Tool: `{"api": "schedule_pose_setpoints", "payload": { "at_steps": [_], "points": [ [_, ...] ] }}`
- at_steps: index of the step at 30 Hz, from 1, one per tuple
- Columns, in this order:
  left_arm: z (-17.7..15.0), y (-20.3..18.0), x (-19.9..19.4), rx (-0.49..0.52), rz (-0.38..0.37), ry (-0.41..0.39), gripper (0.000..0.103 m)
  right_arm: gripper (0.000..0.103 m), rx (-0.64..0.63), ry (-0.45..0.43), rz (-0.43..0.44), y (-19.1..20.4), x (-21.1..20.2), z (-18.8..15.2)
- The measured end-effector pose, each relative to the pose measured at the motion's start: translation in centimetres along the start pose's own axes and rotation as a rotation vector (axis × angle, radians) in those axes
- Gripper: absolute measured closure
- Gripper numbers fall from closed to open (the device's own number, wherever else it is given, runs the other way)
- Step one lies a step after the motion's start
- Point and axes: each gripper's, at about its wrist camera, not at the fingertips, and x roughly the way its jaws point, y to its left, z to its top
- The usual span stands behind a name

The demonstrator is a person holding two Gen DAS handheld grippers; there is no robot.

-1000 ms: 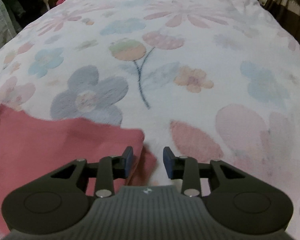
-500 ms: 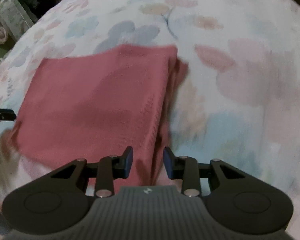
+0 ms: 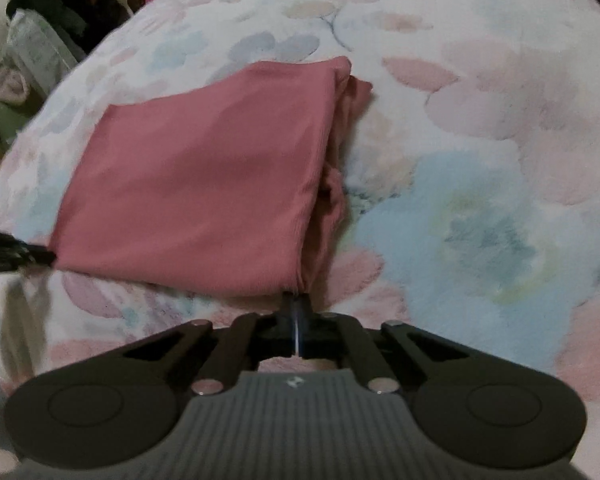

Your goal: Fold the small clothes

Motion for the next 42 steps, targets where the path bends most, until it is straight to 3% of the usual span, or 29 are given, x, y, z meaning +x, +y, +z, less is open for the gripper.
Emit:
{"api": "schedule_pose_setpoints", "payload": {
  "at_steps": [6, 9, 12, 13, 14, 16, 20, 24, 29, 35, 37, 42],
  "points": [
    [-0.4, -0.1, 1.8, -0.011, 0.028, 0.039, 0.093, 0.103, 0.039, 0.089, -0.051, -1.5, 3.1, -2.1],
    [-0.2, -0.8, 0.8, 0.043, 0.048, 0.072, 0.084, 0.103, 0.088, 0.074, -0.031, -2.3, 2.6, -2.6],
    [-0.2, -0.7, -0.8, 0.062, 0.043, 0.064, 0.079, 0.101, 0.055, 0.052, -0.036, -2.0, 1.1, -2.4],
    [-0.1, -0.4, -1.3, 0.056, 0.031, 0.05, 0.077, 0.093, 0.046, 0.036, -0.036, -1.9, 0.4, -2.2],
    [0.3, -0.2, -1.8, 0.047, 0.025, 0.033, 0.074, 0.078, 0.044, 0.02, -0.035, -2.0, -0.1, -2.0],
    [1.0, 0.2, -2.6, 0.034, 0.023, -0.007, 0.071, 0.062, 0.05, -0.023, -0.028, -1.7, -1.0, -1.2],
    [3.3, 1.3, -2.9, -0.018, 0.038, -0.075, 0.069, 0.054, 0.079, -0.095, -0.009, -1.7, -1.5, 1.4],
    [6.0, 1.8, -2.4, -0.088, 0.045, -0.147, 0.069, 0.057, 0.147, -0.176, 0.012, -2.6, -0.6, 4.2],
    [9.5, 3.0, 0.0, -0.164, 0.027, -0.178, 0.069, 0.056, 0.322, -0.256, 0.057, -4.1, 1.6, 8.5],
    [12.1, 3.8, 3.1, -0.16, 0.044, -0.14, 0.069, 0.054, 0.472, -0.238, 0.108, -7.2, 5.6, 12.5],
    [12.5, 4.2, 3.9, -0.158, 0.043, -0.123, 0.069, 0.048, 0.501, -0.225, 0.125, -8.0, 7.0, 13.5],
    [12.9, 4.7, 5.3, -0.149, 0.035, -0.1, 0.069, 0.045, 0.546, -0.185, 0.17, -9.5, 10.4, 14.3]
  ]
}}
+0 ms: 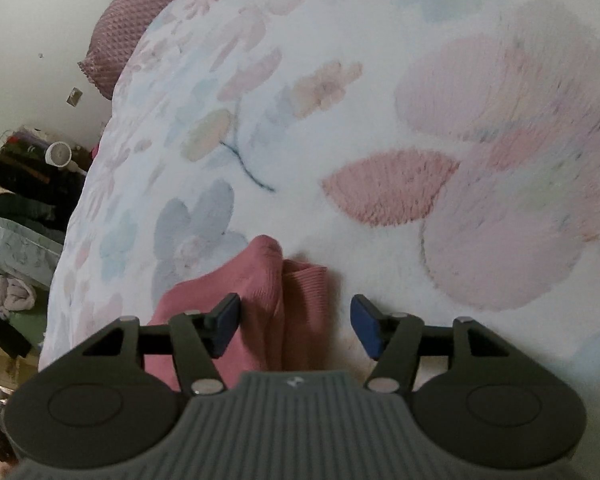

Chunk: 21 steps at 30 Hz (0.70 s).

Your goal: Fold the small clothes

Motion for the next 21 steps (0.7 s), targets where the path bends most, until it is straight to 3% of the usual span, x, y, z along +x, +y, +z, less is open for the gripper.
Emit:
{"api": "schedule_pose_setpoints", "payload": {
  "at_steps": [4, 7, 10, 15, 21],
  "points": [
    [0.0, 0.2, 0.3, -0.001, -0.008, 0.004, 0.067, 0.056, 0.027, 0.001, 0.039, -1.2, 1.7, -0.2],
    [-0.1, 0.4, 0.3, -0.004, -0.018, 0.002, 0.067, 0.089, 0.033, -0.007, 0.059, -1.5, 2.0, -0.3],
    [-0.1, 0.5, 0.2, -0.005, -0.023, -0.001, 0.067, 0.096, 0.02, -0.024, 0.07, -1.0, 1.4, -0.3],
    [-0.1, 0.6, -0.5, -0.014, -0.041, -0.021, 0.067, 0.098, -0.066, -0.075, 0.09, 2.6, -2.2, -0.1],
    [-0.6, 1.5, -2.0, -0.062, -0.072, -0.061, 0.067, 0.099, -0.216, -0.061, 0.12, 11.8, -5.9, -1.0]
  ]
}}
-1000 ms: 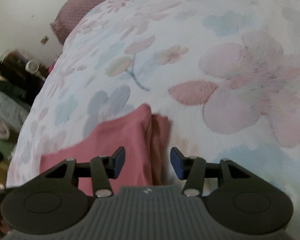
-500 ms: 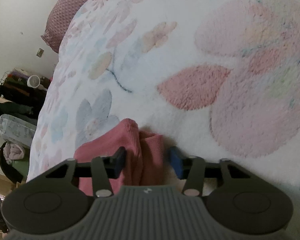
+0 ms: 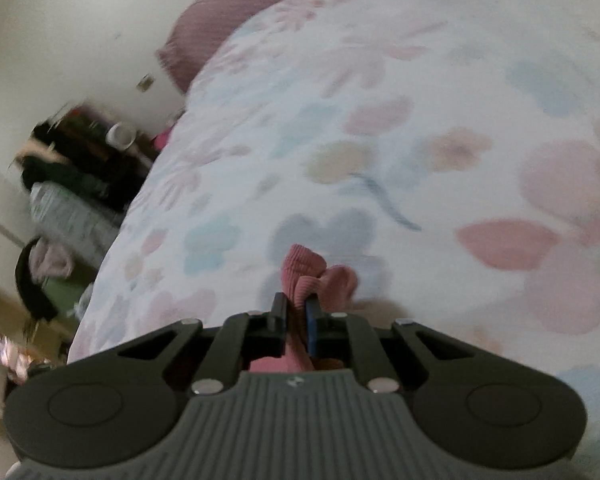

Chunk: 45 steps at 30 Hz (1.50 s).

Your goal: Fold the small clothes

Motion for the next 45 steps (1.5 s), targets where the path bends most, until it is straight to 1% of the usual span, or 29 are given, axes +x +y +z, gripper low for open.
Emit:
{"api": "schedule_pose_setpoints", "payload": {
  "at_steps": [3, 6, 9, 12, 16, 19, 21, 24, 28, 30, 33, 34, 35, 37, 39, 41, 42, 44, 45],
  "points": [
    [-0.2, 0.6, -1.0, -0.012, -0.018, -0.02, 0.067, 0.099, -0.047, 0.016, 0.031, 5.0, 0.5, -0.1],
    [-0.4, 1.1, -1.8, -0.015, -0.018, -0.032, 0.067, 0.099, -0.071, 0.047, 0.077, 9.5, 2.0, -0.8],
    [-0.5, 2.1, -2.5, -0.03, -0.022, -0.047, 0.067, 0.099, -0.094, 0.087, 0.1, 13.8, 4.7, -1.8],
    [-0.6, 3.5, -3.0, -0.061, -0.033, -0.052, 0.067, 0.099, -0.104, 0.146, 0.113, 17.5, 7.8, -3.5],
    [-0.8, 5.5, -3.4, -0.095, -0.039, -0.062, 0.067, 0.099, -0.155, 0.209, 0.104, 20.9, 12.0, -6.2],
    [-1.1, 6.7, -3.4, -0.135, -0.062, -0.064, 0.067, 0.099, -0.168, 0.254, 0.079, 22.4, 15.6, -8.2],
    [-1.4, 7.3, -3.4, -0.146, -0.067, -0.067, 0.067, 0.099, -0.18, 0.263, 0.034, 22.9, 17.8, -9.2],
    [-1.5, 7.8, -3.2, -0.156, -0.069, -0.062, 0.067, 0.099, -0.186, 0.283, -0.026, 22.5, 20.4, -10.3],
    [-1.7, 7.9, -3.2, -0.161, -0.065, -0.054, 0.067, 0.098, -0.175, 0.314, -0.062, 21.9, 22.9, -11.2],
    [-1.8, 7.9, -3.4, -0.157, -0.064, -0.05, 0.067, 0.094, -0.169, 0.324, -0.064, 21.7, 23.3, -11.4],
    [-1.9, 7.7, -4.2, -0.149, -0.066, -0.052, 0.067, 0.086, -0.155, 0.323, -0.029, 21.9, 22.1, -11.0],
    [-2.0, 7.5, -4.6, -0.148, -0.072, -0.052, 0.067, 0.076, -0.157, 0.319, -0.012, 22.0, 21.3, -10.8],
    [-2.2, 7.2, -5.1, -0.146, -0.078, -0.056, 0.067, 0.072, -0.161, 0.309, 0.004, 22.2, 20.3, -10.6],
    [-2.6, 6.8, -6.1, -0.143, -0.095, -0.068, 0.067, 0.072, -0.188, 0.284, 0.041, 22.7, 17.8, -10.2],
    [-3.2, 6.2, -7.2, -0.147, -0.115, -0.071, 0.067, 0.069, -0.206, 0.261, 0.065, 22.4, 15.0, -9.8],
    [-4.1, 5.8, -8.1, -0.169, -0.144, -0.069, 0.067, 0.068, -0.178, 0.251, 0.099, 21.3, 12.1, -9.7],
    [-4.5, 5.6, -8.5, -0.179, -0.164, -0.07, 0.062, 0.068, -0.168, 0.251, 0.111, 20.7, 10.8, -9.8],
    [-5.5, 5.1, -9.0, -0.191, -0.197, -0.068, 0.057, 0.066, -0.142, 0.246, 0.131, 19.2, 8.0, -10.3],
    [-6.2, 4.8, -9.3, -0.195, -0.206, -0.065, 0.056, 0.066, -0.133, 0.242, 0.143, 18.5, 6.6, -10.7]
  ]
}}
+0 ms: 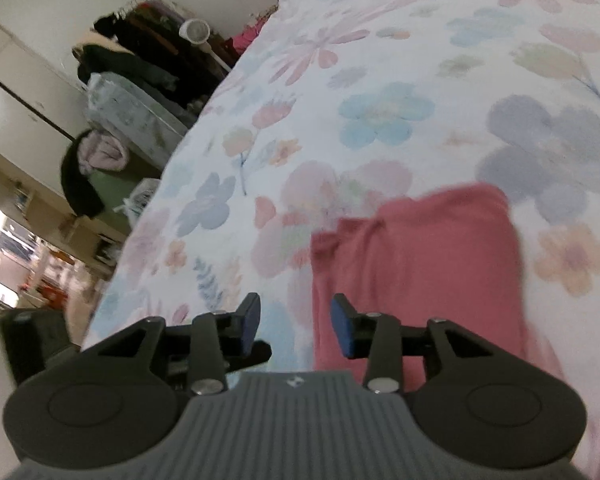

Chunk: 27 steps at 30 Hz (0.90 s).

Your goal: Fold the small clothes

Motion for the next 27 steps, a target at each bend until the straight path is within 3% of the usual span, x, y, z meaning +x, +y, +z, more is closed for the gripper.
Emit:
{"api": "schedule_pose_setpoints", "payload": {
  "at_steps": [4, 7, 11, 13, 16, 17, 19, 21, 22, 23, 27],
  "points": [
    [-2.6, -0.7, 0.3, -0.012, -0.004, 0.042, 0.056, 0.064, -0.022, -0.022, -0.017, -1.9, -4.4, -4.1],
    [-4.4, -0.7, 0.9, -0.026, 0.0, 0.077, 0.056, 0.064, -0.078, -0.018, -0.096, -3.4, -6.1, -7.3],
    [-6.2, -1.6, 1.3, -0.016, -0.015, 0.092, 0.054, 0.064, -0.232, 0.003, -0.247, -4.5, -6.8, -11.9],
    [-6.9, -2.2, 1.8, 0.004, 0.011, 0.098, 0.047, 0.065, -0.282, 0.026, -0.278, -4.8, -6.5, -14.0],
    [-7.4, -2.3, 3.2, 0.009, 0.072, 0.123, 0.047, 0.066, -0.311, 0.021, -0.307, -5.1, -5.6, -15.6],
    [-7.6, -2.1, 3.7, -0.004, 0.079, 0.129, 0.049, 0.067, -0.308, 0.011, -0.325, -5.3, -5.2, -15.8],
    [-7.7, -1.6, 4.1, -0.029, 0.074, 0.138, 0.065, 0.07, -0.299, -0.005, -0.347, -5.8, -4.5, -15.5],
    [-7.7, -1.2, 4.2, -0.073, 0.055, 0.146, 0.088, 0.081, -0.289, 0.011, -0.356, -6.4, -3.4, -15.4],
    [-7.6, -1.0, 4.1, -0.094, 0.044, 0.146, 0.092, 0.099, -0.287, 0.011, -0.357, -6.7, -3.1, -15.4],
    [-7.6, -0.9, 3.8, -0.103, 0.043, 0.142, 0.093, 0.103, -0.28, 0.001, -0.351, -6.8, -3.1, -15.3],
    [-7.4, -1.6, 2.1, -0.054, 0.058, 0.13, 0.094, 0.103, -0.333, -0.057, -0.324, -5.1, -5.8, -15.0]
  ]
}}
